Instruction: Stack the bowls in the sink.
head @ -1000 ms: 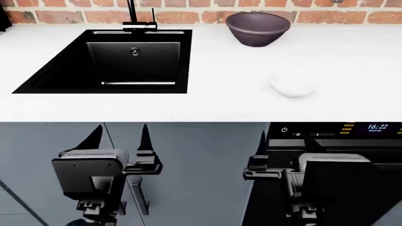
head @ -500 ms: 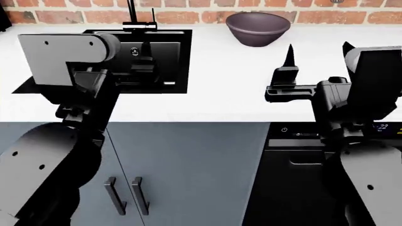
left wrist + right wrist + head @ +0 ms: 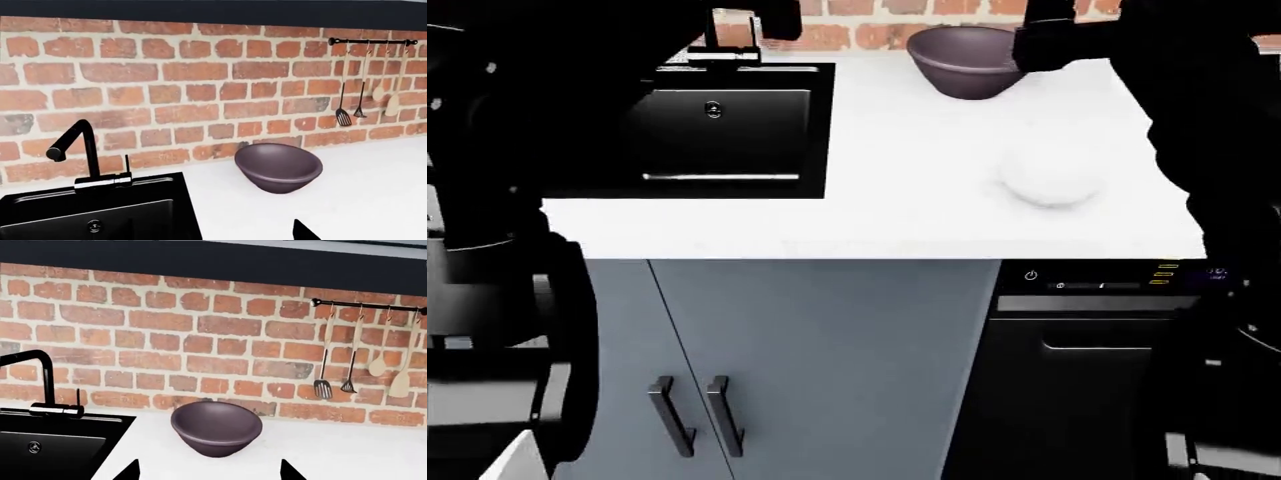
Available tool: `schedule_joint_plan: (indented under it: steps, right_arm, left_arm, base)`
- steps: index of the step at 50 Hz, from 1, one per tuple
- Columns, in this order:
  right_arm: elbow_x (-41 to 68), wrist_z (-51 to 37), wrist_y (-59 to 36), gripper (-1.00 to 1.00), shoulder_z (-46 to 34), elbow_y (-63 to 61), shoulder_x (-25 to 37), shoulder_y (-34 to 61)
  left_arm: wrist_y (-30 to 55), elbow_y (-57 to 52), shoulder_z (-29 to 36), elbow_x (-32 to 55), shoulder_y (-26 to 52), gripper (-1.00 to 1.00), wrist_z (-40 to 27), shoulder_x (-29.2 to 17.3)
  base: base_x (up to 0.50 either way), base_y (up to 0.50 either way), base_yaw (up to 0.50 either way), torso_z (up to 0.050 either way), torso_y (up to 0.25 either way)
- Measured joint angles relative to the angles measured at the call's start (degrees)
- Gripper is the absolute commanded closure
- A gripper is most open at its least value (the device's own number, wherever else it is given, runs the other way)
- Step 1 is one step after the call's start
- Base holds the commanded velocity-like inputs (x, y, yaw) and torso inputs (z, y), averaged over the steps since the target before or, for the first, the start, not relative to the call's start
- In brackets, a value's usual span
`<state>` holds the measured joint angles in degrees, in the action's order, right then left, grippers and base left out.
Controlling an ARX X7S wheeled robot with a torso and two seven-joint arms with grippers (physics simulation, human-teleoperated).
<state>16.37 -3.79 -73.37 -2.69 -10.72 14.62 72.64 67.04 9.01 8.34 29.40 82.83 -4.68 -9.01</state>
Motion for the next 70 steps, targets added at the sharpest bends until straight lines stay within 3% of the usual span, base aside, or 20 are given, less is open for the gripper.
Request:
schedule_joint_plan:
  steps: [17,26,46,70]
  right_arm:
    - [-0.7,5.2,0.2,-1.00,-5.1,27.3,0.8,17.5]
    - [-1.6,7.3,2.4,-1.00,-8.0,37.7,0.5,23.0]
    - [-1.9,9.1,4.2,-1.00,-10.5,45.9,0.0,26.1]
    - [-1.1,8.9,2.9,-1.00,-10.4,45.1,0.4,25.1]
  left_arm:
    - [-9.5,43.8,7.3,-5.5,21.4,-1.00,11.7,3.2]
    - [-11.8,56.9,6.1,-11.4,27.5,-1.00,15.8,4.9]
    - [-10.6,64.7,-1.4,-22.8,31.2,-1.00,19.8,6.4]
    - [-9.7,65.8,-5.3,-27.3,31.6,-1.00,21.3,6.8]
  base:
    - [0.00,0.00,0.00,0.000,0.000]
    - [0.03,0.00,0.00,0.000,0.000]
    - [0.30,-0.01,0.00,0.000,0.000]
    - [0.33,-0.04,0.00,0.000,0.000]
